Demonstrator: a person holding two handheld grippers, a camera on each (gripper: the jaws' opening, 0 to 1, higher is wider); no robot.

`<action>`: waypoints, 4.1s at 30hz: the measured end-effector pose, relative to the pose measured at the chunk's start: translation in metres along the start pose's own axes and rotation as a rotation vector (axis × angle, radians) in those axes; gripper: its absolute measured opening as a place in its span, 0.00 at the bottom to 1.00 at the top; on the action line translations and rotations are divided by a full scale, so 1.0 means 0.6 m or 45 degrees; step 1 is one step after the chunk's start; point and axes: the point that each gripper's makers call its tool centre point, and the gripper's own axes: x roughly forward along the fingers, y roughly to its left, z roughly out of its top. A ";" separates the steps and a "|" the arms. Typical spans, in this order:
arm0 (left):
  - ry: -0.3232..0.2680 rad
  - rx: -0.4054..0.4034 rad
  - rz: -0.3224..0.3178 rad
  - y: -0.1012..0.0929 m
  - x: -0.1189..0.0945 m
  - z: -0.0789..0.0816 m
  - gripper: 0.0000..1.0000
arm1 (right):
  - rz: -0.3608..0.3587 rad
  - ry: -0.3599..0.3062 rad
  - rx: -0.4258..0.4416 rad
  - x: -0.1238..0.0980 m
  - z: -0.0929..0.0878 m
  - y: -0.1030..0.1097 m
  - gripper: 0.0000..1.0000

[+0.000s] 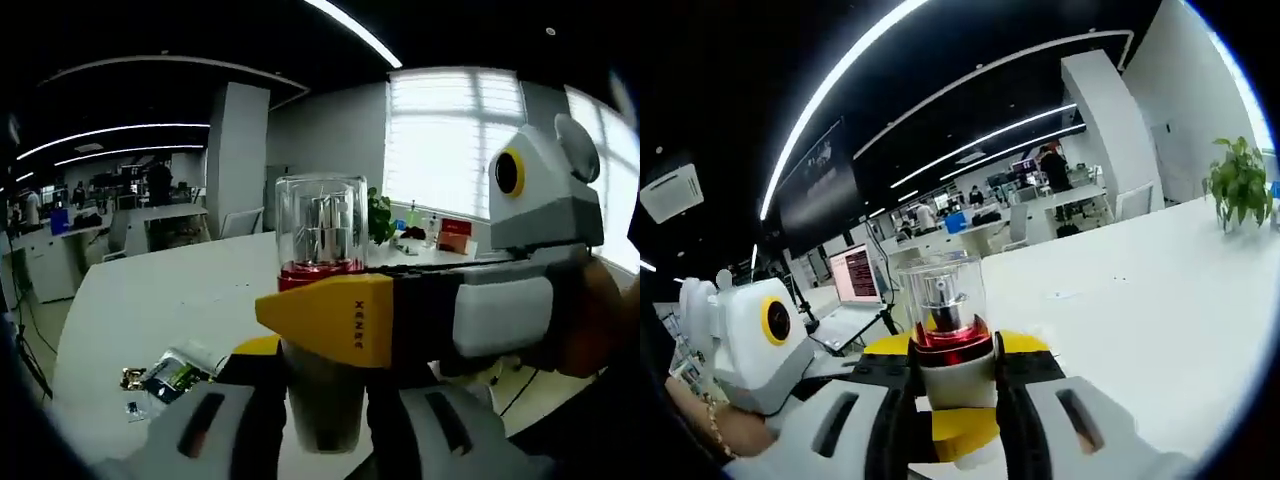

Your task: Arrange the skincare products in the storage area until every visible bottle or jar stands upright without overlapping.

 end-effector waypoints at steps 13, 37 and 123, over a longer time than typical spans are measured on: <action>0.050 0.042 -0.338 -0.022 -0.009 -0.001 0.25 | 0.488 0.069 -0.088 -0.025 -0.004 0.023 0.30; 0.061 0.244 -0.987 -0.094 -0.014 -0.007 0.25 | 1.047 0.187 -0.374 -0.067 -0.021 0.050 0.29; 0.123 0.393 -0.737 0.108 0.380 -0.214 0.26 | 0.898 0.539 -0.658 0.183 -0.187 -0.333 0.27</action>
